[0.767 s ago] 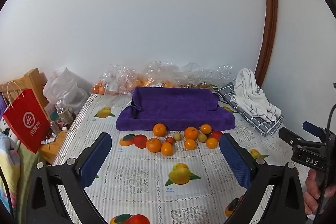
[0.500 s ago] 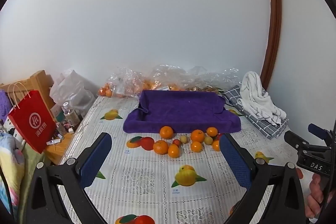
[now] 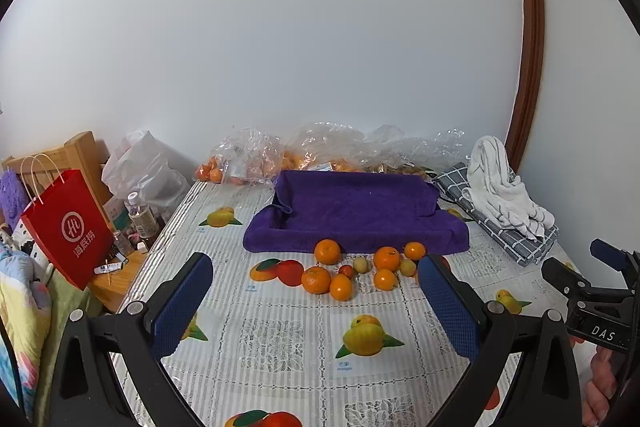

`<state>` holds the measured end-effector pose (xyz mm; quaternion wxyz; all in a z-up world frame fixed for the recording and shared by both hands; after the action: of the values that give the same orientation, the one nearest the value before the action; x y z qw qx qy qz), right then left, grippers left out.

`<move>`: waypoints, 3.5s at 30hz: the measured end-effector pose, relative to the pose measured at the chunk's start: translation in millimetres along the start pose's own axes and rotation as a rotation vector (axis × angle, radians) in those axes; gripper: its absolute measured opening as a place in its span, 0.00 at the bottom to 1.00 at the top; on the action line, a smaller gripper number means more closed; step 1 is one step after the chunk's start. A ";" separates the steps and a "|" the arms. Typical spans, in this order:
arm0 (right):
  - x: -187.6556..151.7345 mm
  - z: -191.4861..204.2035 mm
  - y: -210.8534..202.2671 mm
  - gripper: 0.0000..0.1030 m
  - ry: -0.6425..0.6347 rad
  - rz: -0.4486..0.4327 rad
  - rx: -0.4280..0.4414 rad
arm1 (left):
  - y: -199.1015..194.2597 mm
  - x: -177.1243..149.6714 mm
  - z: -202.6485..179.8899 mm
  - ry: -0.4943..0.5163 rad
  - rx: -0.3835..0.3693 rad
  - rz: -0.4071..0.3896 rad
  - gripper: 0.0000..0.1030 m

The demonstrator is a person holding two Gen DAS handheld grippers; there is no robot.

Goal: Organize fruits

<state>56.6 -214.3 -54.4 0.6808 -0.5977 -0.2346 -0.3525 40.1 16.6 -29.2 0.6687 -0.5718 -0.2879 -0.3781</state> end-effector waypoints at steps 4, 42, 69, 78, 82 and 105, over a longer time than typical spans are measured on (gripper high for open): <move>-1.4 2.5 2.1 1.00 -0.002 0.005 0.003 | 2.6 0.0 -1.4 0.000 -0.001 -0.001 1.00; -5.2 3.6 1.3 1.00 0.017 0.001 0.019 | -3.4 -1.0 -6.2 0.009 -0.003 -0.021 1.00; -4.9 2.7 3.0 1.00 0.017 0.003 0.016 | -3.5 0.1 -1.1 0.002 -0.004 -0.023 1.00; -4.4 7.0 6.5 1.00 0.010 -0.003 0.018 | -0.9 1.1 1.0 -0.001 0.001 -0.022 1.00; -2.7 9.4 15.7 1.00 -0.007 -0.014 -0.004 | 13.2 1.0 12.4 -0.023 0.001 -0.018 1.00; -50.9 34.5 180.1 0.73 -0.017 0.251 0.105 | 152.7 -72.0 63.5 0.009 -0.088 0.193 0.98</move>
<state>164.4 -163.8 -202.9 0.7478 -0.5891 -0.1818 -0.2465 131.1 101.0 -160.2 0.6776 -0.6239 -0.2119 -0.3266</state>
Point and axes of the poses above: each gripper's, at about its wrist camera, not at the fingertips, and y roughly the way its jaws point, z to its left, x to its top, the point moved 5 cm from there along y, roughly the way its jaws point, and after that the axes turned 12 degrees about y, right-handed, at the moved point
